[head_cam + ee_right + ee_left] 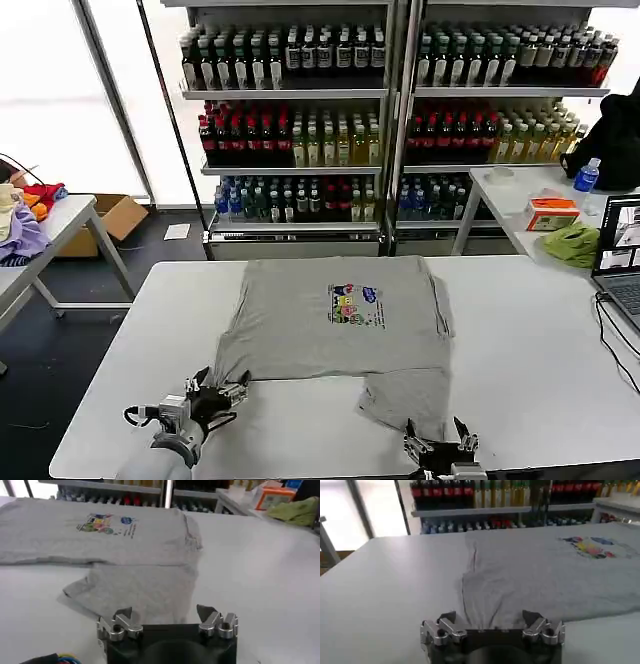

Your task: Fold and organize the clothes.

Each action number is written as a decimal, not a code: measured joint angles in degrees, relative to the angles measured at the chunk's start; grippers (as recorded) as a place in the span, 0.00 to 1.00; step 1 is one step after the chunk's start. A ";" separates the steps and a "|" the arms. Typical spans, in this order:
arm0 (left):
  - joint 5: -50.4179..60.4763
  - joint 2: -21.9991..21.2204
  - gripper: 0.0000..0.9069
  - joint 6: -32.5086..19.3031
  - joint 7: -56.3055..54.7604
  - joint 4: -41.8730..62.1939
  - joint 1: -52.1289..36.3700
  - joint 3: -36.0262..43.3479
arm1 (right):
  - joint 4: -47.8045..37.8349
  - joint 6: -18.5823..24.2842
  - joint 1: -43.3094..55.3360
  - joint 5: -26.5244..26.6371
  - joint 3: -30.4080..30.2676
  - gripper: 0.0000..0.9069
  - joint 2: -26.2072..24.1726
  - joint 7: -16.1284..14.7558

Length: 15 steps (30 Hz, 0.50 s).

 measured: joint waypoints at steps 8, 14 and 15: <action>0.87 -0.08 0.01 -0.09 0.35 0.49 0.52 0.02 | -1.90 1.12 0.83 0.74 -0.46 0.00 0.08 -0.16; 1.34 0.17 0.01 -0.02 0.59 0.33 1.20 -0.39 | -2.55 2.02 0.98 0.77 -0.74 0.00 0.19 -0.46; 1.41 0.13 0.01 -0.02 0.59 0.35 1.26 -0.39 | -2.62 2.23 0.98 0.81 -0.68 0.00 0.17 -0.58</action>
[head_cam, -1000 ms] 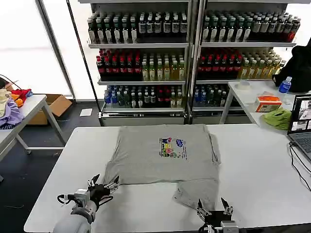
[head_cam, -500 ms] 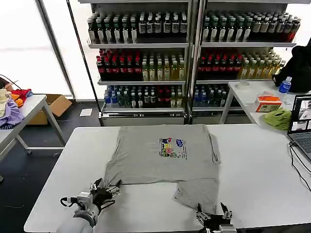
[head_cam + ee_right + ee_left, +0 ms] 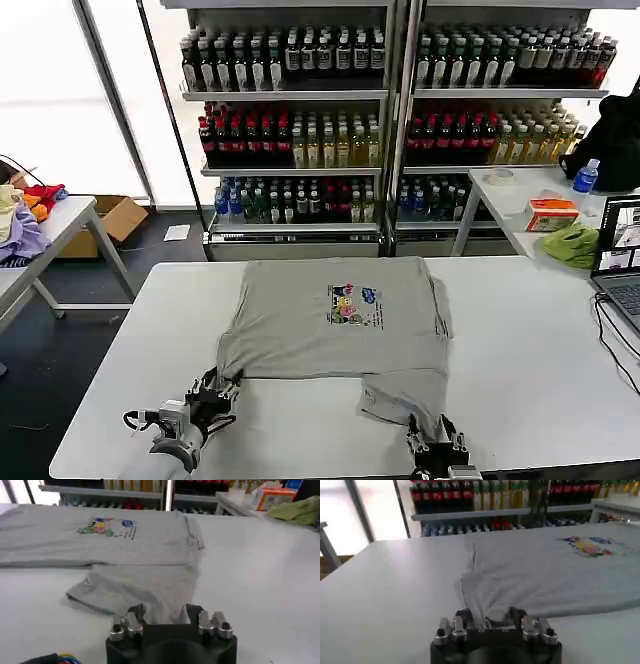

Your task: Fold and organize the clothes.

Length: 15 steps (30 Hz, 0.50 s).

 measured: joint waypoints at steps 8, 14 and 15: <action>0.38 -0.47 0.01 0.10 -0.03 0.61 -0.17 0.13 | 0.31 2.04 -0.18 -0.21 0.77 0.00 -0.17 -1.08; 0.53 -0.89 0.00 0.20 -0.27 0.19 -0.25 0.24 | 1.89 3.45 0.02 -1.33 1.60 0.00 0.01 -2.41; 0.53 -0.99 0.01 0.20 -0.28 0.08 -0.25 0.26 | 2.21 3.71 0.13 -1.57 1.79 0.00 0.05 -2.66</action>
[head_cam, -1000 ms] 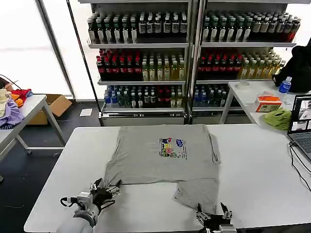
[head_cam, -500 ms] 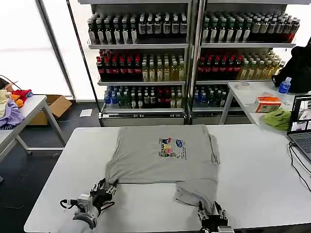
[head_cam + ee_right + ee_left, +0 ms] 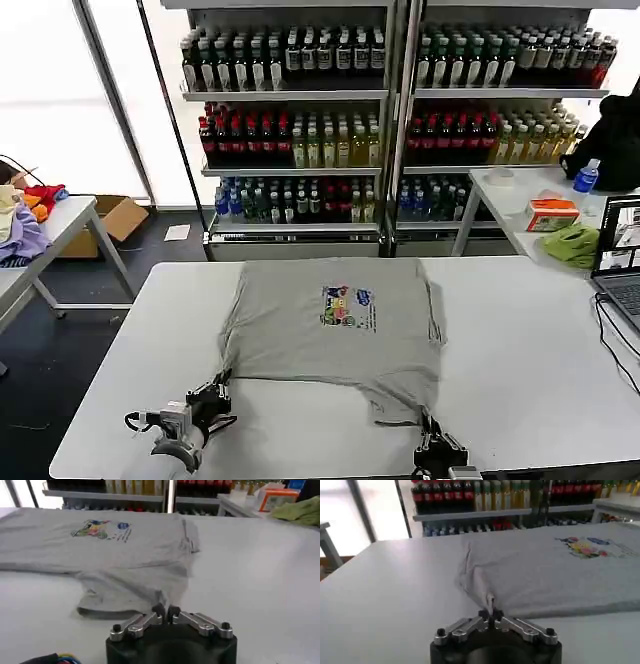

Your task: Fold and organize the clothes.

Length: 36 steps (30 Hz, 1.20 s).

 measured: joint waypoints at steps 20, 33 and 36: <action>-1.73 -0.57 0.00 -6.18 -2.41 -2.80 -4.32 0.53 | 2.32 1.44 8.99 -0.04 5.62 0.00 1.59 -4.43; -6.84 0.75 0.00 -7.56 -4.26 1.81 -12.81 3.13 | -6.36 -1.17 24.12 1.66 4.39 0.00 -0.79 -6.10; -8.31 0.86 0.00 -7.43 -4.39 3.75 -15.01 3.89 | -9.27 -1.57 27.48 2.15 3.38 0.00 -1.54 -6.40</action>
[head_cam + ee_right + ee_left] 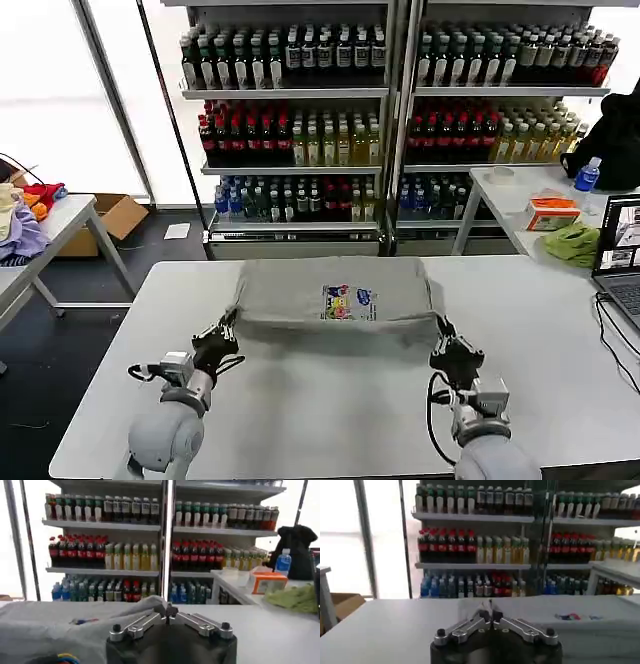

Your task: Fold and organize the clothes.

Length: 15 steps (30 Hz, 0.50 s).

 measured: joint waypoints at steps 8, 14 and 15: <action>-3.47 -0.40 0.00 0.48 -0.51 6.11 -6.01 1.78 | -7.60 -1.35 8.76 0.74 -3.14 0.00 -0.57 -0.19; -5.35 -0.44 0.00 1.03 -0.69 10.52 -9.84 2.76 | -12.90 -1.70 14.38 1.37 -5.40 0.00 -0.89 -0.77; -5.52 -0.40 0.00 1.08 -0.70 11.11 -10.33 2.90 | -13.73 -1.77 15.21 1.40 -5.74 0.00 -0.91 -0.88</action>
